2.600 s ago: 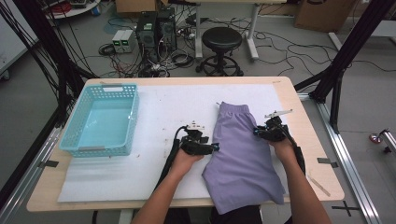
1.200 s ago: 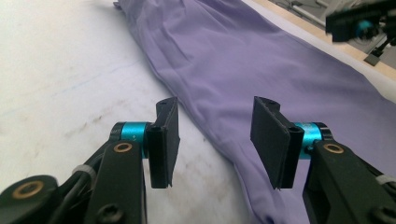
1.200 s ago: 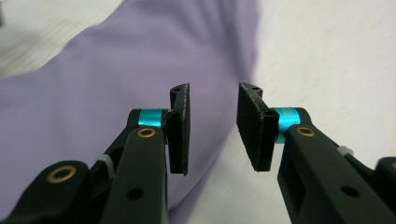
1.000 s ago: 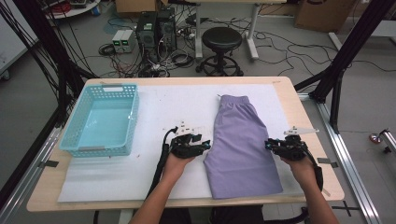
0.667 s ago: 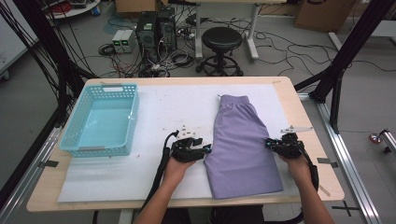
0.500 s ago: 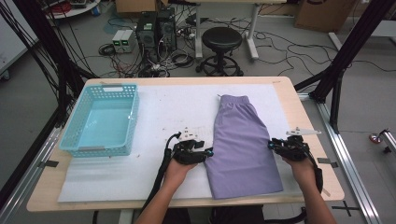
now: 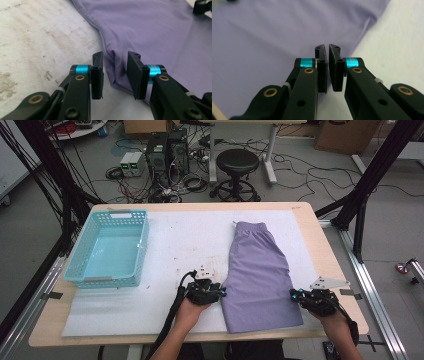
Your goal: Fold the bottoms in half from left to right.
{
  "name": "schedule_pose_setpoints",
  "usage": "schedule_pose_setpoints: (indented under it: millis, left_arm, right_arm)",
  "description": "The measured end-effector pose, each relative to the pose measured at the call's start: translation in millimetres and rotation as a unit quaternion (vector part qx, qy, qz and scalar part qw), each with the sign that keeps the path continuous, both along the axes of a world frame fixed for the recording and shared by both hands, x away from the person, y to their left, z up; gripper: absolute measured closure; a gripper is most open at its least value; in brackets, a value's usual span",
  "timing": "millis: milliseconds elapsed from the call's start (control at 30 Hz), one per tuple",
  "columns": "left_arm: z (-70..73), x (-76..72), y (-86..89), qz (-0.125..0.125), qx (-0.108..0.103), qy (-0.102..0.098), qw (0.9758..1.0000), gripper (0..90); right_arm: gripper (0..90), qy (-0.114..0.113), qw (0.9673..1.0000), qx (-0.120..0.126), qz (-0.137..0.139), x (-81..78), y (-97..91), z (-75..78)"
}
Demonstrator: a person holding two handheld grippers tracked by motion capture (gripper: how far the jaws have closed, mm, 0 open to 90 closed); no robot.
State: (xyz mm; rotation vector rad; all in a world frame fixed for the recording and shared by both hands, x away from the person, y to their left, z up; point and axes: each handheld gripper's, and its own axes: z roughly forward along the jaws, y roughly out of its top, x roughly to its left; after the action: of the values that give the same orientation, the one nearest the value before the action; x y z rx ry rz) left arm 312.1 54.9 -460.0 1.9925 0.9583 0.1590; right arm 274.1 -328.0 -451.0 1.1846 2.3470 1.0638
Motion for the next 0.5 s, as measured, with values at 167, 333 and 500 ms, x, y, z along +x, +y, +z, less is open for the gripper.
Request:
schedule_pose_setpoints:
  millis: [167,333,500]
  left_arm:
    - [0.8,-3.3,3.6,0.004,-0.005,0.000,1.0000,62.6]
    - [5.9,-5.8,9.8,0.011,-0.019,-0.008,0.9997,60.5]
    - [3.7,-4.1,9.9,0.011,-0.015,0.003,0.9998,59.8]
  right_arm:
    - [83.5,-0.002,0.9998,-0.016,0.007,-14.5,-2.5,-5.3]
    - [78.0,-0.012,0.9998,0.010,0.010,-28.8,-6.4,0.3]
    - [80.0,-0.003,0.9999,0.010,0.013,-35.1,-10.1,-1.0]
